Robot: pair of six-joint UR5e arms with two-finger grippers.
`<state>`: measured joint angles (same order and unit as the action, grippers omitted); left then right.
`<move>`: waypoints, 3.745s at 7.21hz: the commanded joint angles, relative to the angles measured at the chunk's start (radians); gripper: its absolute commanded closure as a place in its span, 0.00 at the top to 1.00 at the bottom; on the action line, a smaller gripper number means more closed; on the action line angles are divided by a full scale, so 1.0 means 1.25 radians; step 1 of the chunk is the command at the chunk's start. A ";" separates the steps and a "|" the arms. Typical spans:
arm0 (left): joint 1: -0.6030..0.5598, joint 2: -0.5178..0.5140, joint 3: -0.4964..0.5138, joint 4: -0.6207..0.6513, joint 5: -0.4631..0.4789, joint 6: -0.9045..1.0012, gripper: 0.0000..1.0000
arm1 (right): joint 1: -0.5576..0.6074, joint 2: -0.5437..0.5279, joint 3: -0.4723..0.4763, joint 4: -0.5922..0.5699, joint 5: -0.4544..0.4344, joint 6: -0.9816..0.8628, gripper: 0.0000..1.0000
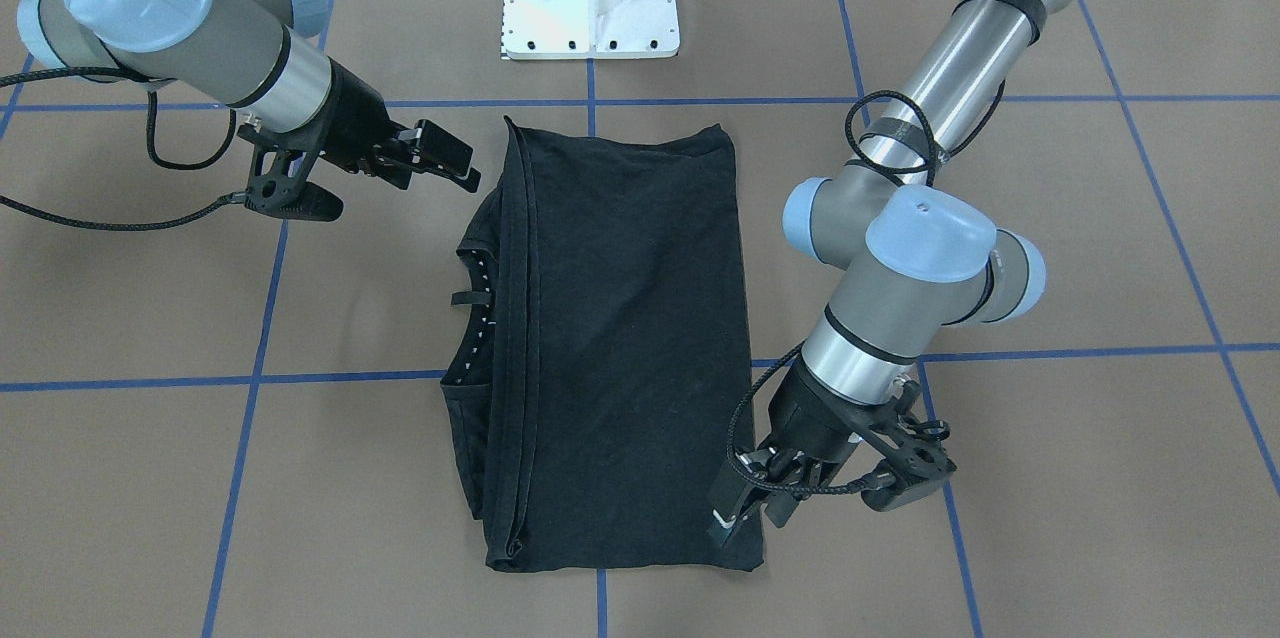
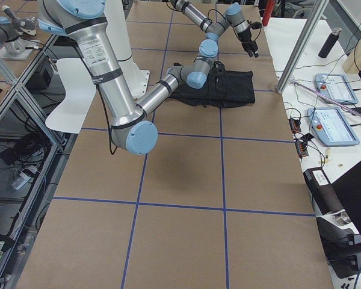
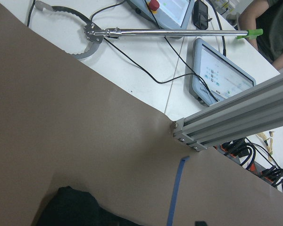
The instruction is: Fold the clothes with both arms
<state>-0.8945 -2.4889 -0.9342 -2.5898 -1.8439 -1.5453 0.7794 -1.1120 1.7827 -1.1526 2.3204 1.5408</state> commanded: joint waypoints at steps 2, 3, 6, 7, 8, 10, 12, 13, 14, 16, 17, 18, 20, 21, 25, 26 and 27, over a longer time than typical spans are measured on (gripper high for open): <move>-0.043 0.147 -0.167 0.000 -0.137 0.046 1.00 | -0.099 0.029 0.000 0.000 -0.132 -0.001 1.00; -0.053 0.186 -0.207 0.000 -0.151 0.046 1.00 | -0.142 0.022 0.002 -0.001 -0.170 -0.004 0.99; -0.059 0.243 -0.221 -0.009 -0.156 0.111 1.00 | -0.254 0.028 0.010 -0.132 -0.308 -0.084 0.99; -0.060 0.248 -0.222 -0.009 -0.156 0.112 1.00 | -0.263 0.066 0.015 -0.252 -0.311 -0.137 0.99; -0.059 0.250 -0.221 -0.010 -0.156 0.112 1.00 | -0.275 0.098 0.013 -0.317 -0.325 -0.151 0.99; -0.059 0.257 -0.225 -0.011 -0.156 0.112 1.00 | -0.304 0.104 0.001 -0.336 -0.366 -0.160 0.89; -0.059 0.257 -0.225 -0.010 -0.156 0.112 1.00 | -0.312 0.124 0.001 -0.424 -0.375 -0.239 0.60; -0.059 0.257 -0.225 -0.010 -0.156 0.112 1.00 | -0.313 0.144 -0.003 -0.478 -0.376 -0.295 0.56; -0.059 0.257 -0.225 -0.010 -0.156 0.112 1.00 | -0.315 0.151 -0.004 -0.490 -0.380 -0.312 0.48; -0.060 0.257 -0.225 -0.010 -0.156 0.112 1.00 | -0.345 0.153 -0.018 -0.489 -0.420 -0.315 0.46; -0.059 0.262 -0.225 -0.010 -0.156 0.112 1.00 | -0.352 0.157 -0.027 -0.489 -0.431 -0.320 0.46; -0.059 0.262 -0.225 -0.010 -0.156 0.112 1.00 | -0.352 0.156 -0.031 -0.490 -0.433 -0.331 0.46; -0.059 0.265 -0.225 -0.010 -0.156 0.112 1.00 | -0.352 0.156 -0.048 -0.490 -0.440 -0.334 0.46; -0.058 0.265 -0.225 -0.010 -0.156 0.112 1.00 | -0.352 0.155 -0.054 -0.492 -0.441 -0.334 0.46; -0.054 0.265 -0.225 -0.010 -0.155 0.108 1.00 | -0.323 0.145 -0.052 -0.495 -0.440 -0.369 0.47; -0.054 0.265 -0.225 -0.010 -0.155 0.107 1.00 | -0.318 0.145 -0.052 -0.495 -0.440 -0.369 0.47; -0.053 0.265 -0.225 -0.010 -0.155 0.107 1.00 | -0.312 0.142 -0.052 -0.495 -0.440 -0.372 0.47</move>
<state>-0.9617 -2.1583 -1.2149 -2.6016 -2.0372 -1.4104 0.3798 -0.9312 1.7180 -1.7717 1.7701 1.0810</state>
